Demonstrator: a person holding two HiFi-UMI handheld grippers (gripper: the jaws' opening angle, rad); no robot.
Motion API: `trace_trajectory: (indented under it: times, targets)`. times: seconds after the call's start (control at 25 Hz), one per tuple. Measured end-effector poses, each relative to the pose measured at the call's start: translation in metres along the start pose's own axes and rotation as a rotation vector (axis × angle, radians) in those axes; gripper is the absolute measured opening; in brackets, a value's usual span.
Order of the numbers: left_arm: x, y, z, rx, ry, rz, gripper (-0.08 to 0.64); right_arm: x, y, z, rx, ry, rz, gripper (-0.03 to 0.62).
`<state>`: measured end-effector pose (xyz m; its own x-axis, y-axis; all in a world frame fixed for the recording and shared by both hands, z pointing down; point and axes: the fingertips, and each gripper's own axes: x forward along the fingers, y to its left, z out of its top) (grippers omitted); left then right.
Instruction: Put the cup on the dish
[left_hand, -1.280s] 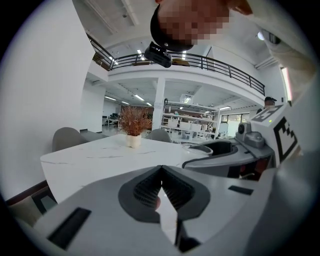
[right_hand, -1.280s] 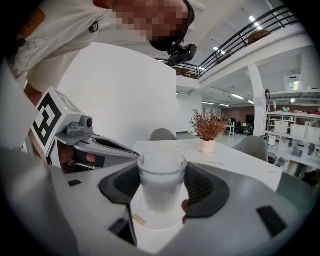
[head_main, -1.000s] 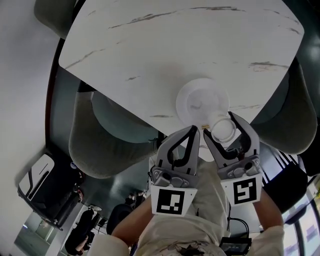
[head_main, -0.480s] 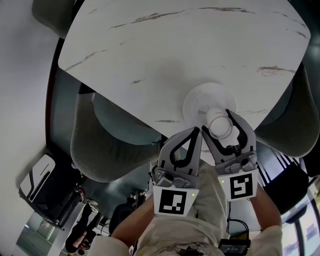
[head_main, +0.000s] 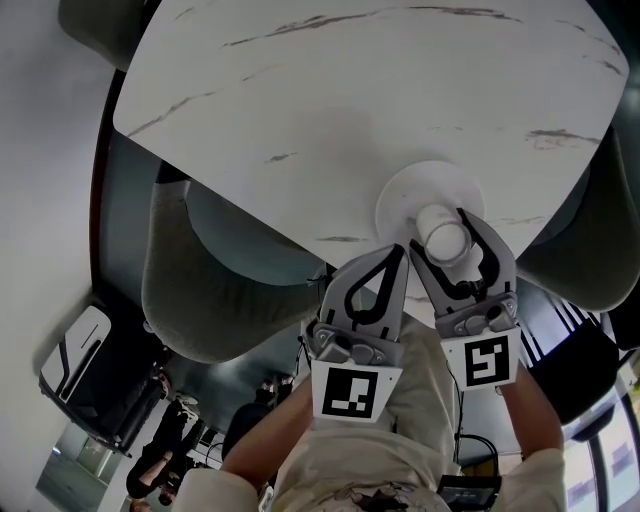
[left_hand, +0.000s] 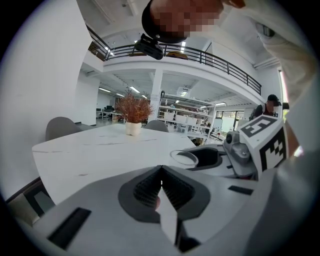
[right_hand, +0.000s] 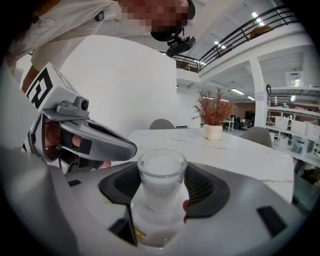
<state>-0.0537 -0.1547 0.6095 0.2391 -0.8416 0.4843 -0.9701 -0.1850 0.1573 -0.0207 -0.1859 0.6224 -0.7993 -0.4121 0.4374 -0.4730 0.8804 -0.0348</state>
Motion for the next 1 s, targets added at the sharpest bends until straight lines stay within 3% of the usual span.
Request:
trace_trajectory:
  times: [1.0]
  targets:
    - [-0.020, 0.003, 0.017, -0.012, -0.043, -0.017, 0.006, -0.012, 0.001, 0.022, 0.004, 0.022, -0.022, 0.272]
